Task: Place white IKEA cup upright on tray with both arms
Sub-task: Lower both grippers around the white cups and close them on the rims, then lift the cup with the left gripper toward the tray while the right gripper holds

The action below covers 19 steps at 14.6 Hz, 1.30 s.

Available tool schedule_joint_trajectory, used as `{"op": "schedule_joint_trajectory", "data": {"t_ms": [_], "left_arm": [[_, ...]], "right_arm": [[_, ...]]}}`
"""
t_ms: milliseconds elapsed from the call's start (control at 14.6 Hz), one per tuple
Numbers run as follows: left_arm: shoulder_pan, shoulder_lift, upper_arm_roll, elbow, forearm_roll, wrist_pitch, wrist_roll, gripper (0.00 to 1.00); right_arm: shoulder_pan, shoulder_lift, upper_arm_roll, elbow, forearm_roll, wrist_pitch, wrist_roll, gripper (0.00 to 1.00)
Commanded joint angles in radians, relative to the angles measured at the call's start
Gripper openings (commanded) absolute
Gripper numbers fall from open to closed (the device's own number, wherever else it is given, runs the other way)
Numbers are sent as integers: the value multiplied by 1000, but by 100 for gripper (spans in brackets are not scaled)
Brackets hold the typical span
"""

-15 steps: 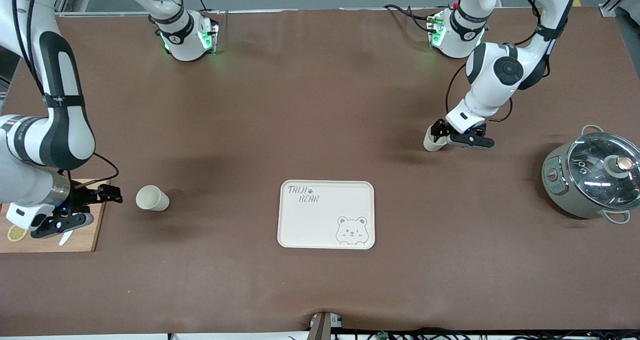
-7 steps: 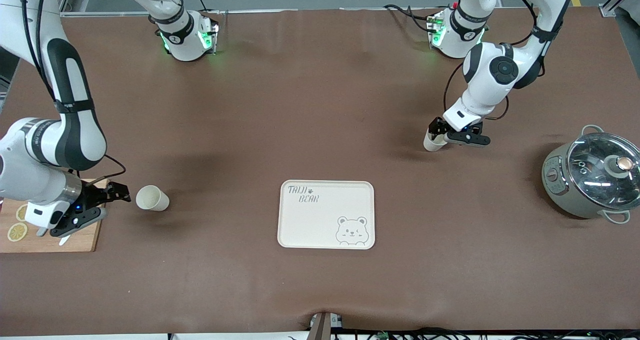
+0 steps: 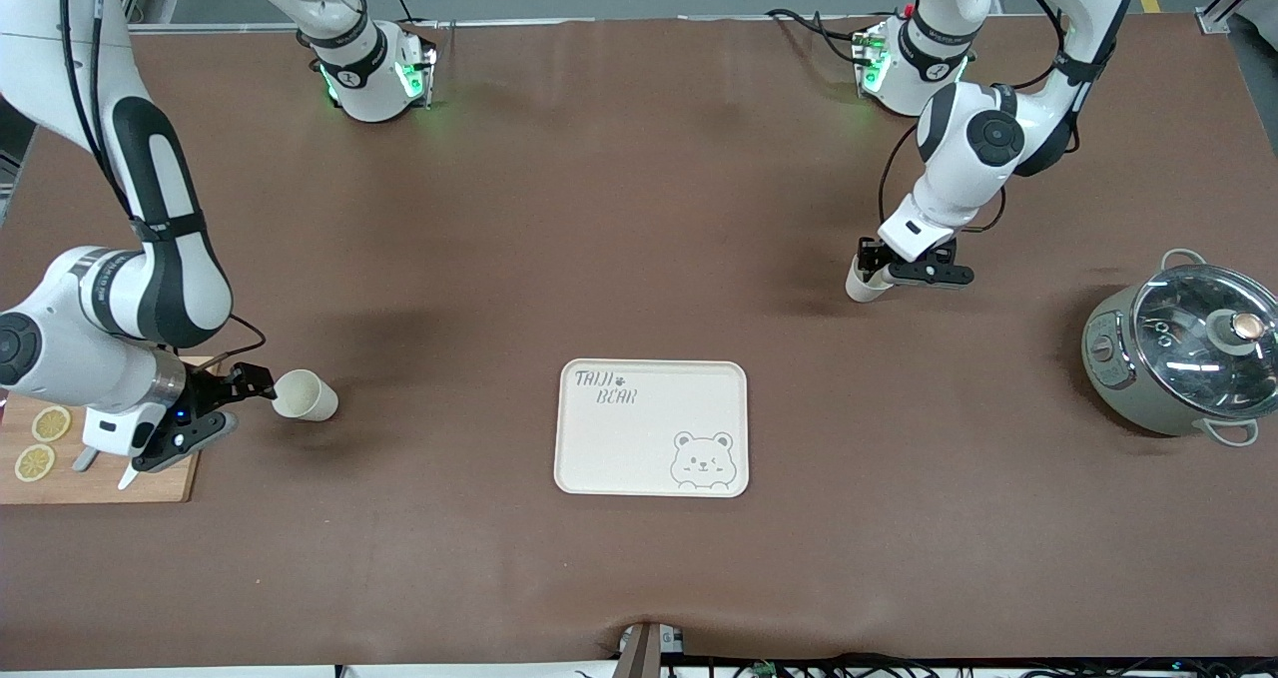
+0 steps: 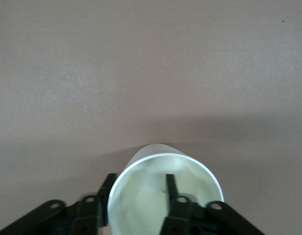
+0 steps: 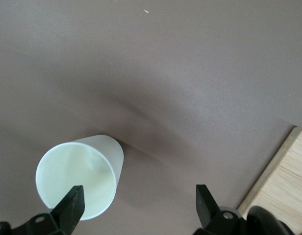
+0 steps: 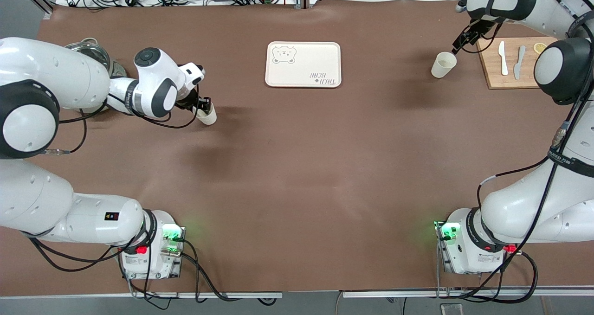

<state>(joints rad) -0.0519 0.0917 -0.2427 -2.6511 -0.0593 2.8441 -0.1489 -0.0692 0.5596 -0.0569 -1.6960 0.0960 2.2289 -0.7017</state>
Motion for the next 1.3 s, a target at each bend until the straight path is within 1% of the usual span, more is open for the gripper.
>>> {"op": "schedule_joint_trajectory", "data": {"t_ms": [0,343,412,549,618,687,893,1030,1236], "left_arm": [[3,-13,-7,-13,-16,12,-9,0],[6,5,-6,8,-16,12,-8,0],[6,13,-7,28,-16,12,-15,0],[6,20,-6,100,-16,-17,-20,0],[6,23,-6,153,-16,-70,-20,0],[6,39,-6,231,-16,-154,-21,0],[-9,124,-6,500,-4,-409,-87,0],[-42,183,-7,636,33,-492,-153,0],[-107,276,-9,782,113,-549,-283,0]], "right_arm": [[2,13,3,-1,18,18,-27,100],[5,31,3,-1,18,31,-27,100],[9,36,3,-1,18,31,-28,100],[11,39,3,-1,18,32,-30,100],[12,39,3,-1,18,32,-38,100],[12,42,3,-2,18,37,-39,100],[12,56,3,-16,18,61,-59,100],[17,56,3,-28,18,72,-61,100],[23,56,3,-37,18,81,-61,100]]}}
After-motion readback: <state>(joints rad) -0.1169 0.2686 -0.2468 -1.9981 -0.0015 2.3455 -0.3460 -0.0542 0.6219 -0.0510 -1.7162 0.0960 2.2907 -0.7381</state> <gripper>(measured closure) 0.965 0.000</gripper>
